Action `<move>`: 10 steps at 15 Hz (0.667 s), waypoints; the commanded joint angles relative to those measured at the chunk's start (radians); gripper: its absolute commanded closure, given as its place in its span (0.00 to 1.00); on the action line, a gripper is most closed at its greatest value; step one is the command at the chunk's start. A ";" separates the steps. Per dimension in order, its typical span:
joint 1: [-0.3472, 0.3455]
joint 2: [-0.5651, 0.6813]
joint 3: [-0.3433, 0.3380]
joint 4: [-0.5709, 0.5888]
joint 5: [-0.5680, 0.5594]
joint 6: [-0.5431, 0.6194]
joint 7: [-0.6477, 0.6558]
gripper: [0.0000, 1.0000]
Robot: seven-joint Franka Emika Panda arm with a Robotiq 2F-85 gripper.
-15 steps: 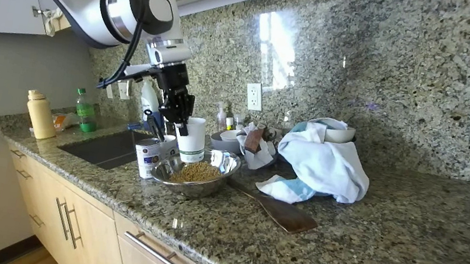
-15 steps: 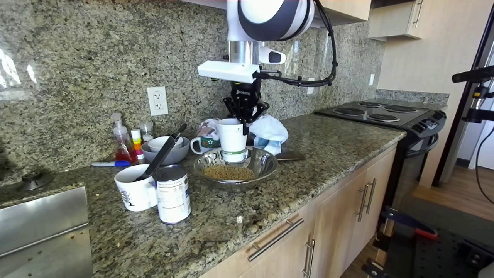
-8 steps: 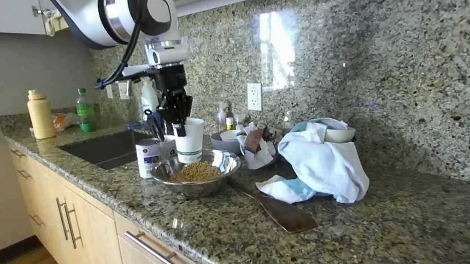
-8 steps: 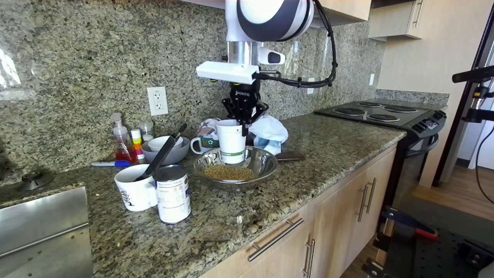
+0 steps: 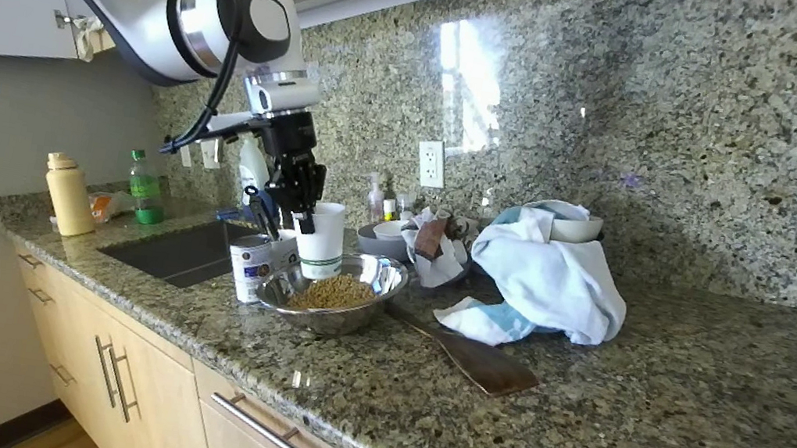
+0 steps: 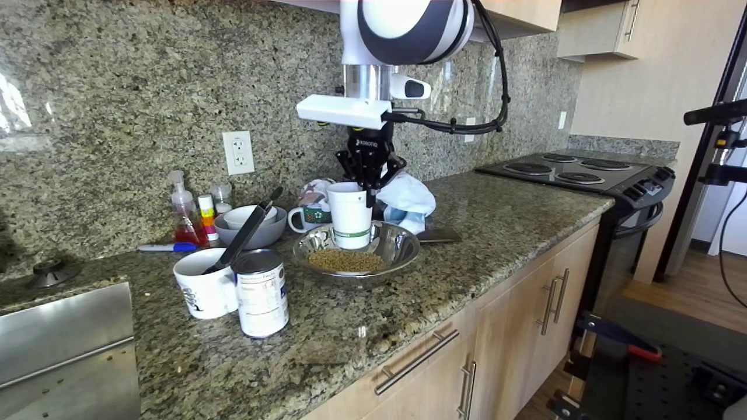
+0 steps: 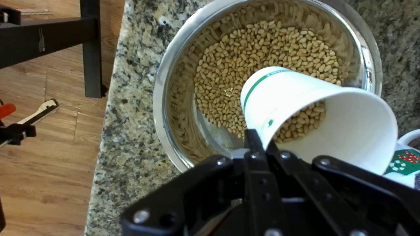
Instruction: Pour some contents from the cup into the bowl
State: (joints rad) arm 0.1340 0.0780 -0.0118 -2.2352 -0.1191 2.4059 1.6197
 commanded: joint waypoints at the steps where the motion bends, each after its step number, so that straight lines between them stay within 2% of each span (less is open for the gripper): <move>1: -0.012 0.002 0.018 0.005 -0.023 -0.016 0.024 0.99; 5: -0.008 0.013 0.014 0.011 -0.076 -0.036 0.050 0.99; 10: -0.001 0.037 0.011 0.033 -0.208 -0.108 0.129 0.99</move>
State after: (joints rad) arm 0.1345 0.1011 -0.0098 -2.2321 -0.2647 2.3593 1.6900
